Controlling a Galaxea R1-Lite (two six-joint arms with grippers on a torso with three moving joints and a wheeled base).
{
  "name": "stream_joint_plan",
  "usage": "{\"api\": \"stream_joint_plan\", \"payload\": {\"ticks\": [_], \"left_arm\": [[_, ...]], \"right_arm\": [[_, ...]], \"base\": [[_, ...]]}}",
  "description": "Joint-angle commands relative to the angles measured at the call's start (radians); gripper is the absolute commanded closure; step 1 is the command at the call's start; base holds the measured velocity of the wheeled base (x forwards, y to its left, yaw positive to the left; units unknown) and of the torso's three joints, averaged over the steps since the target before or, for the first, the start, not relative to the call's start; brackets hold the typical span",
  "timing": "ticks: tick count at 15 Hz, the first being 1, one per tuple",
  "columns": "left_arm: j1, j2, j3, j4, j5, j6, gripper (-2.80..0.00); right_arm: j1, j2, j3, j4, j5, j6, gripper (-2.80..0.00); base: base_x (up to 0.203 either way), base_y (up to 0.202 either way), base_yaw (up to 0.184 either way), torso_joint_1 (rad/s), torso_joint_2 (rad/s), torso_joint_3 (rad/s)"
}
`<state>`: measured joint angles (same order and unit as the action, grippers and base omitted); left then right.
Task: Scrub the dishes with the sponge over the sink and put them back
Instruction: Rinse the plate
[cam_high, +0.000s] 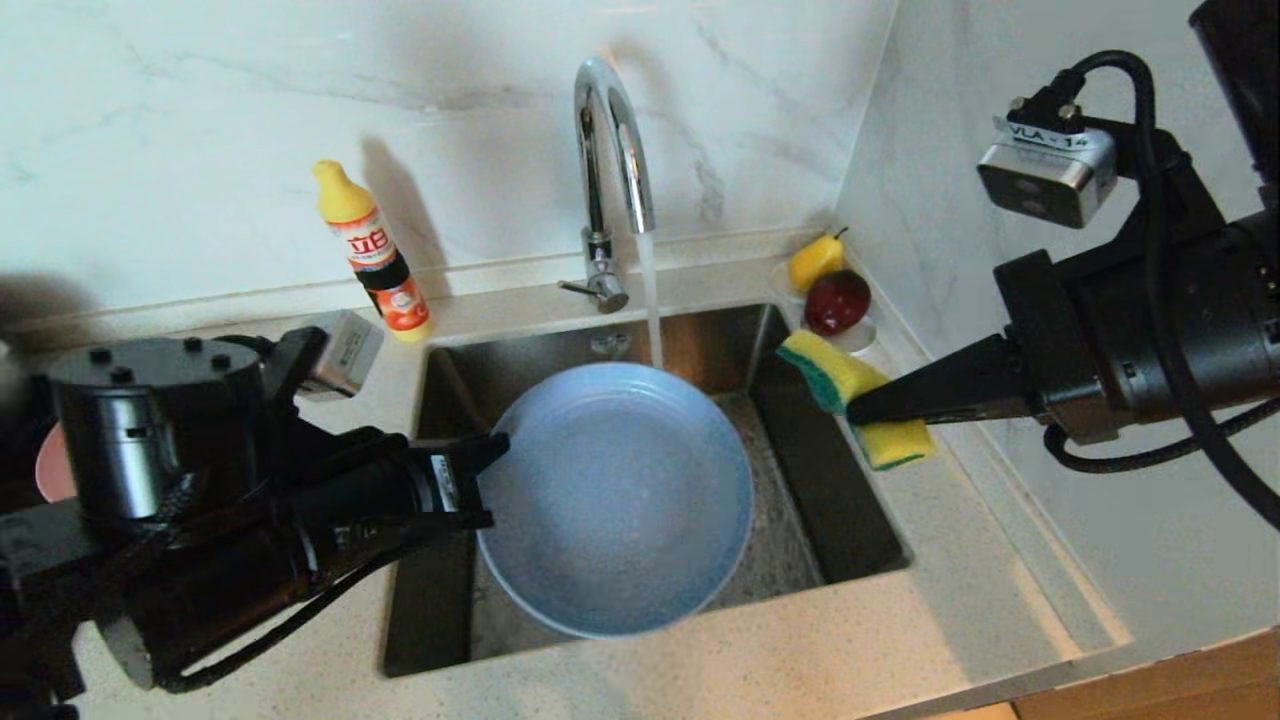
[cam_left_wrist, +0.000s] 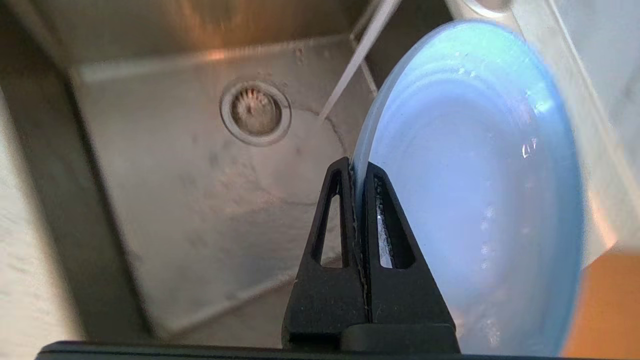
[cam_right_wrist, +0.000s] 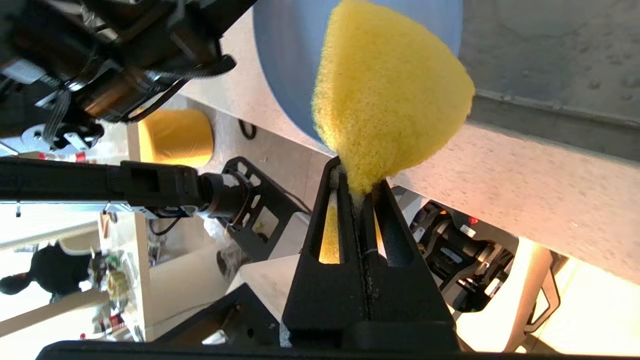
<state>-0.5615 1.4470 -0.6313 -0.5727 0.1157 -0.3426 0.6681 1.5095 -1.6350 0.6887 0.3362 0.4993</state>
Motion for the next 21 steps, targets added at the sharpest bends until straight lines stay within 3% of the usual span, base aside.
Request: {"api": "stream_joint_plan", "payload": {"ticks": [1,7,15,21], "left_arm": [[0.019,0.1,-0.045,0.003,0.002,-0.074,0.0],[0.064,0.305,-0.199,-0.01,0.003,-0.222,0.0],[0.074,0.48,-0.403,-0.066,0.027,-0.226,0.0],[0.09,0.468,-0.392,-0.061,0.041,-0.22,0.0]], "right_arm": [[-0.027,-0.031,0.039,-0.002,0.004,0.002,0.0],[-0.061,-0.058,0.14,-0.011,0.009,0.0,0.0],[-0.076,-0.069,0.186,-0.013,0.017,-0.005,0.0],[-0.078,-0.065,0.216,-0.051,0.018,-0.005,0.0]], "base": [[0.0,0.0,0.0,0.0,0.0,0.0],[0.0,0.0,0.0,0.0,0.0,0.0],[0.0,0.0,0.0,0.0,0.0,0.0],[0.0,0.0,0.0,0.0,0.0,0.0]]}}
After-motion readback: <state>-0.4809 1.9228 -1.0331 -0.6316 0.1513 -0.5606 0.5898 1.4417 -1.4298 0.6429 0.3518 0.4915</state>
